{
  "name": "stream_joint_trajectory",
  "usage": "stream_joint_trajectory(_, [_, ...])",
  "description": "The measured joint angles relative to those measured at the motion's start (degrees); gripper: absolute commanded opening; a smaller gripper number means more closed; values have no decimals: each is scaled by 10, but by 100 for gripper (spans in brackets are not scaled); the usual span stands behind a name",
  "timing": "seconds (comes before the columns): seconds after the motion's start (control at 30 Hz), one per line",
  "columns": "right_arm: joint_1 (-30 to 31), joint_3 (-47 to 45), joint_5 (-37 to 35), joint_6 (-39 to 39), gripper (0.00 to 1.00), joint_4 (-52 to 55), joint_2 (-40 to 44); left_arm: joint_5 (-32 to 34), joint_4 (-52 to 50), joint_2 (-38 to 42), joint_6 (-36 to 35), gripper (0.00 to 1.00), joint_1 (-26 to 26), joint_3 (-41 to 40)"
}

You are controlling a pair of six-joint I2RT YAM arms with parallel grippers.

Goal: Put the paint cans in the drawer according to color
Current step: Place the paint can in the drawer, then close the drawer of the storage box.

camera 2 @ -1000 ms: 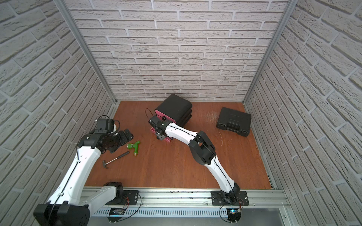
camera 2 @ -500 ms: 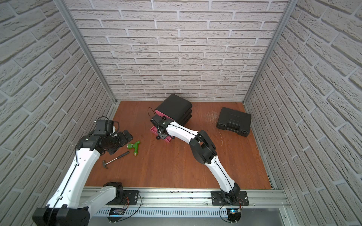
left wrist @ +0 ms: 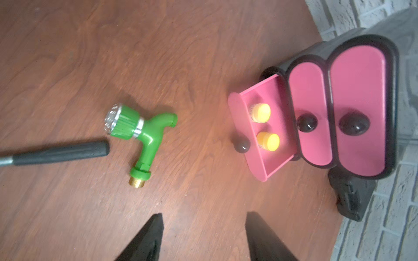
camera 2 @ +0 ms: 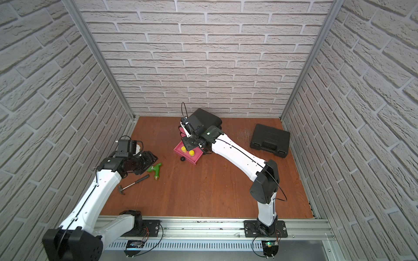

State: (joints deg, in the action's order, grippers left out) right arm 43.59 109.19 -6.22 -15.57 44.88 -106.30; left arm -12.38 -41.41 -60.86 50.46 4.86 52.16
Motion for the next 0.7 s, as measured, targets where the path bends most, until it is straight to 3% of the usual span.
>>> stream_joint_trajectory(0.17, [-37, -3, -18, -12, 51, -23, 0, 6, 58, -55, 28, 42, 43, -1])
stream_joint_trajectory(0.3, [-65, 75, -34, -16, 49, -17, -76, 13, 101, -113, 62, 36, 65, -1])
stream_joint_trajectory(0.4, [-79, 132, -37, -19, 47, -18, -132, 17, 133, -152, 96, 28, 68, -1])
stream_joint_trajectory(0.5, [-81, 167, -36, -24, 46, -18, -169, 21, 158, -184, 125, 28, 69, 1])
stream_joint_trajectory(0.7, [-85, 196, -44, -29, 46, -18, -200, 27, 189, -246, 165, 19, 73, 23])
